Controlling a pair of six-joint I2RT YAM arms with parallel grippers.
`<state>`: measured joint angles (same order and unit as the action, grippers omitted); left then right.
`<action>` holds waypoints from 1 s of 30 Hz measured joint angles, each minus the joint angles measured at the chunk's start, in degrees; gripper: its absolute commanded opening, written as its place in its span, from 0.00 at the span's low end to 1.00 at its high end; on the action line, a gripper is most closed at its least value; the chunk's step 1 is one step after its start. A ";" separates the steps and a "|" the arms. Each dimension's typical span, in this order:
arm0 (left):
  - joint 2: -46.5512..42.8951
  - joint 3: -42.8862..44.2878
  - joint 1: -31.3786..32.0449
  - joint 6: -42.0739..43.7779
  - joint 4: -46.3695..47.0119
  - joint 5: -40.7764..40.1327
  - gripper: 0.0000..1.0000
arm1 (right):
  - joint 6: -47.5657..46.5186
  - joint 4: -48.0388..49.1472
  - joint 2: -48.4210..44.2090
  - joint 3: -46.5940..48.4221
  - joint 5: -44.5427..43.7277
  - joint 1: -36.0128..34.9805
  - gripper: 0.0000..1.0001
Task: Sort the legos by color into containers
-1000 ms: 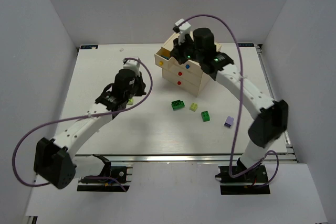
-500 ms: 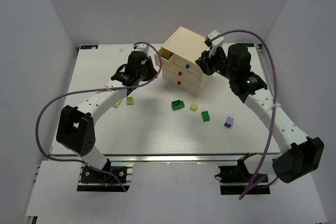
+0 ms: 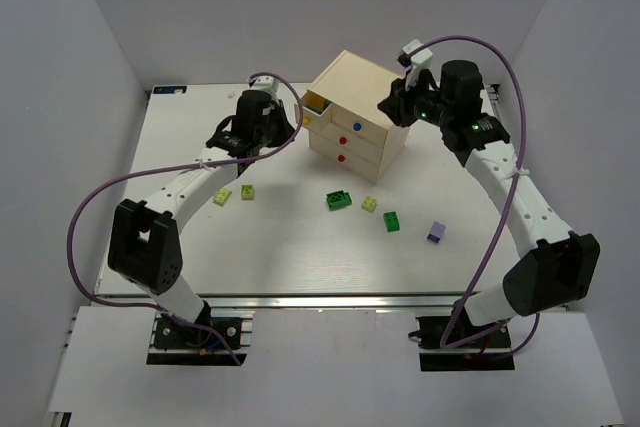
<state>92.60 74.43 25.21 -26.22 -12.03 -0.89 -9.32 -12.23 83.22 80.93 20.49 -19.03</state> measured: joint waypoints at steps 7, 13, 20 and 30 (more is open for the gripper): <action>-2.58 -2.86 -0.28 1.01 0.55 1.27 0.19 | -4.33 -5.16 -3.91 1.88 7.21 2.67 0.81; -5.27 -5.49 -0.28 1.22 3.85 4.09 0.31 | -11.23 -10.93 -2.43 6.56 10.64 2.80 0.88; -2.78 -5.46 -0.28 2.75 7.98 8.70 0.55 | -14.71 -13.99 7.98 12.44 6.54 2.19 0.89; 1.53 -3.10 -0.28 6.32 9.94 12.87 0.61 | -16.48 -18.49 18.64 24.46 -0.59 -0.35 0.88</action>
<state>94.13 71.33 24.93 -19.90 -2.09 11.99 -25.80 -30.72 101.86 105.38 19.90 -19.38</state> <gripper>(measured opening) 0.611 0.885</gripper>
